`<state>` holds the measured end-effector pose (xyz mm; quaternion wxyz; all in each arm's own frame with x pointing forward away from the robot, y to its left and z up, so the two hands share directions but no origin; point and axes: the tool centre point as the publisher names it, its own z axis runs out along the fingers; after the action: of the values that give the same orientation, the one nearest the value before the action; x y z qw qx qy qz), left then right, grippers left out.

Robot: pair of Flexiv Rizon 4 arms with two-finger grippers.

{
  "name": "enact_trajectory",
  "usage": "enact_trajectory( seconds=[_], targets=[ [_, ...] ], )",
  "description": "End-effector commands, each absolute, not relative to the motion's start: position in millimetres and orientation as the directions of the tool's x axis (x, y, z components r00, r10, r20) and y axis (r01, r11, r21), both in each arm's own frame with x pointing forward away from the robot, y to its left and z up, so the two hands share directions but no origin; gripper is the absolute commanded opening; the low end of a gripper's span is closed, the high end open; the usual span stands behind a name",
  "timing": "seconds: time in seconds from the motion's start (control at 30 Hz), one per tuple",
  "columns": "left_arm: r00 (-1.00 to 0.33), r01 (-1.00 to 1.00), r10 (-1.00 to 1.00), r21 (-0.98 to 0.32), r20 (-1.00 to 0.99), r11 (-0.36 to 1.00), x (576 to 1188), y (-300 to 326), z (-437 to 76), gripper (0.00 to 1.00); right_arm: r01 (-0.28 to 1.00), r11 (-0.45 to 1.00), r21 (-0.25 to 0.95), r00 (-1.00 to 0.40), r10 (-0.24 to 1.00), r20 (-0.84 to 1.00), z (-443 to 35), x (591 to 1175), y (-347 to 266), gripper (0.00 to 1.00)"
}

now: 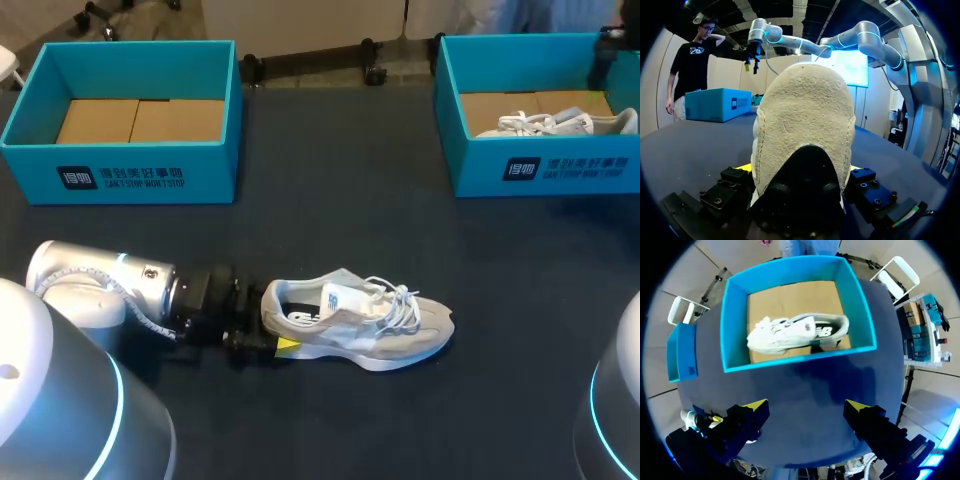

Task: Take the shoe out of the shoebox, open the shoe tongue, remove and reinsert the insole, then place the shoe into the shoebox

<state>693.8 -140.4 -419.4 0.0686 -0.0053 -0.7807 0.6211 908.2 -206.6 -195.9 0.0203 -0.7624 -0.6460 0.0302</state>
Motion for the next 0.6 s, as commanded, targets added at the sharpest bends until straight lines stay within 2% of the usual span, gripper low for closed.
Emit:
enact_trajectory(
  seconds=[0.03,0.37,0.6],
  targets=[
    [-0.99,-0.077,0.095,-0.97,0.101,0.23,695,-140,-419,0.0,0.979,-0.199,-0.034,0.196,0.978,-0.07,-197,886,-159,1.0],
    [-0.99,-0.077,0.095,-0.97,0.101,0.23,695,-140,-419,0.0,0.978,-0.204,0.032,0.206,0.976,-0.074,-192,851,-82,1.0],
    [-0.99,-0.077,0.095,-0.97,0.101,0.23,695,-140,-419,0.0,0.977,-0.214,0.01,0.214,0.973,-0.086,-193,822,-50,1.0]
  ],
)
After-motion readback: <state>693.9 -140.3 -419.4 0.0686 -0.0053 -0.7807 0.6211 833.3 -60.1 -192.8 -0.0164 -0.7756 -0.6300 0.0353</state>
